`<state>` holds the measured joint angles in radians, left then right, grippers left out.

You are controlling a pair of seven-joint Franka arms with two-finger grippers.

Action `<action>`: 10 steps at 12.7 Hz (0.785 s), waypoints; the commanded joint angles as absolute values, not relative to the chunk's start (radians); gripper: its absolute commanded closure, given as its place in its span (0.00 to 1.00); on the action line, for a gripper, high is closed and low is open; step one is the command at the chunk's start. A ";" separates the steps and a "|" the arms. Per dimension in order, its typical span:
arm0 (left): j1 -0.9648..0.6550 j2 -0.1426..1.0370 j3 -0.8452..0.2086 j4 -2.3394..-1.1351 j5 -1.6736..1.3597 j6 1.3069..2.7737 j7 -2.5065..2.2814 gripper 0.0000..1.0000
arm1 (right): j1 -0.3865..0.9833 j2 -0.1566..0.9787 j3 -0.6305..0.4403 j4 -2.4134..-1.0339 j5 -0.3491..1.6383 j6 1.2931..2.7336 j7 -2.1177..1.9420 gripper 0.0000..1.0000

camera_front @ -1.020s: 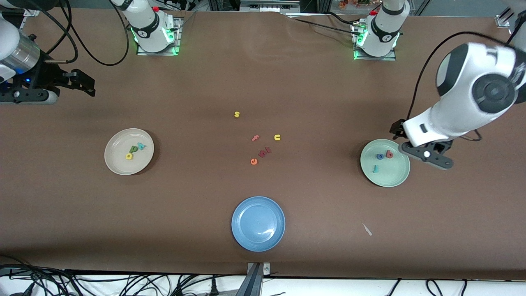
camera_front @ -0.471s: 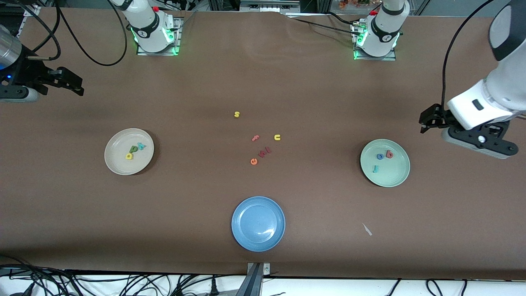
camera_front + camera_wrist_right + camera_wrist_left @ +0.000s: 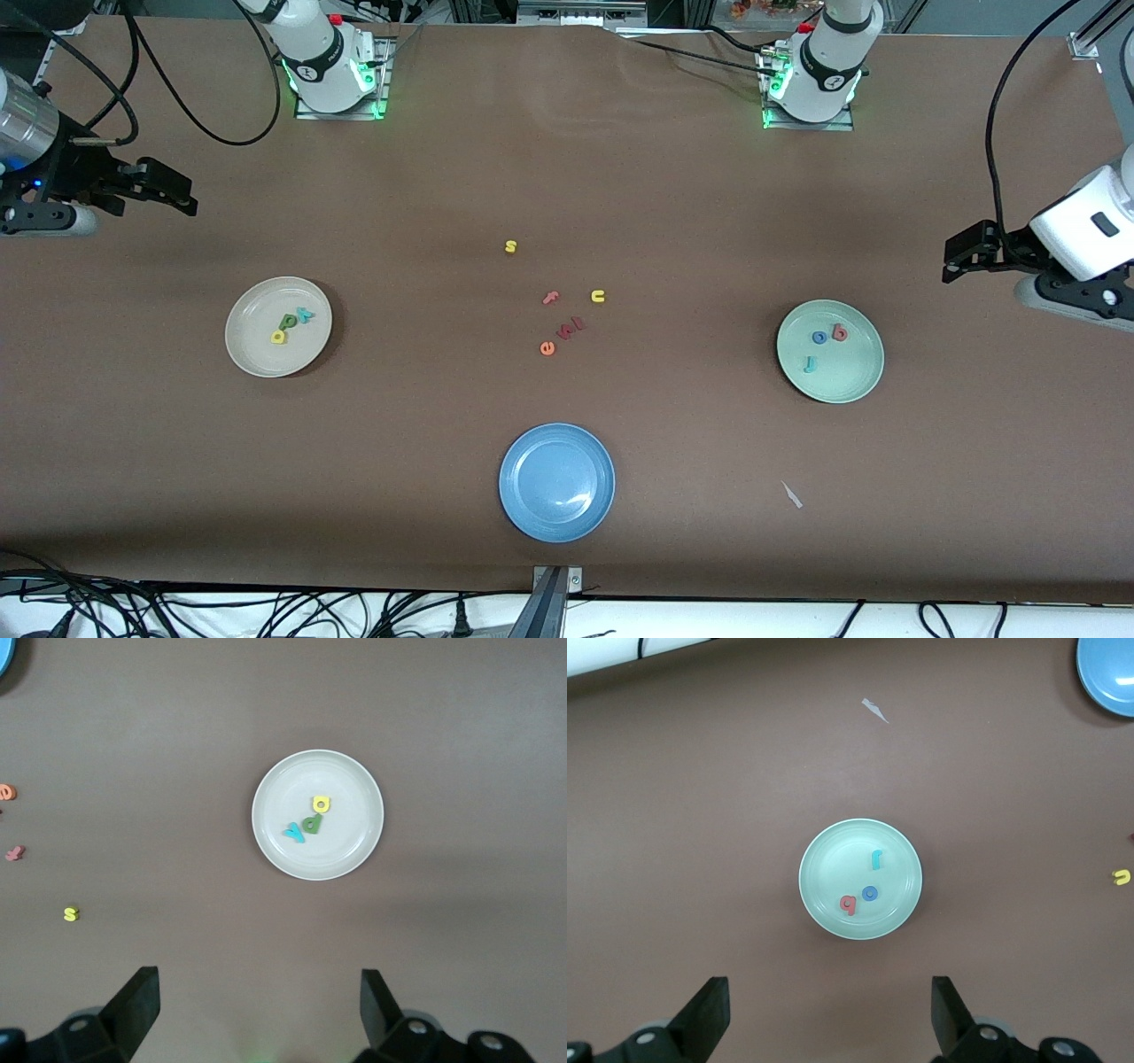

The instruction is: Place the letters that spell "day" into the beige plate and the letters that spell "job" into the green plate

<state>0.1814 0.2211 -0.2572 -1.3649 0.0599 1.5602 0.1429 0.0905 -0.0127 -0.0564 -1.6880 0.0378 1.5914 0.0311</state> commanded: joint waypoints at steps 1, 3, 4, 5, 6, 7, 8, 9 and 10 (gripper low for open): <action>0.037 0.128 -0.106 -1.452 0.023 1.548 0.011 0.00 | 0.103 0.000 -0.066 -1.654 0.060 1.566 0.031 0.00; -0.030 0.025 -0.071 -1.592 0.023 1.558 -0.102 0.00 | 0.101 0.000 -0.066 -1.654 0.058 1.566 0.031 0.00; -0.041 -0.001 -0.071 -1.623 0.031 1.560 -0.113 0.00 | 0.103 0.000 -0.066 -1.654 0.051 1.566 0.035 0.00; -0.043 -0.008 -0.069 -1.640 0.026 1.575 -0.101 0.00 | 0.103 0.000 -0.066 -1.654 0.049 1.571 0.040 0.00; -0.041 -0.006 -0.064 -1.643 0.022 1.581 -0.100 0.00 | 0.104 0.000 -0.066 -1.652 0.034 1.580 0.040 0.00; -0.040 -0.002 -0.064 -1.638 0.020 1.580 -0.092 0.00 | 0.104 0.000 -0.064 -1.652 0.009 1.582 0.043 0.00; -0.034 0.006 -0.066 -1.623 0.018 1.578 -0.069 0.00 | 0.104 0.000 -0.063 -1.654 -0.004 1.582 0.044 0.00; -0.032 0.012 -0.064 -1.614 -0.006 1.578 -0.034 0.00 | 0.104 0.000 -0.063 -1.654 -0.006 1.582 0.044 0.00; -0.026 0.015 -0.064 -1.615 -0.024 1.580 -0.008 0.00 | 0.103 0.000 -0.064 -1.654 -0.006 1.582 0.044 0.00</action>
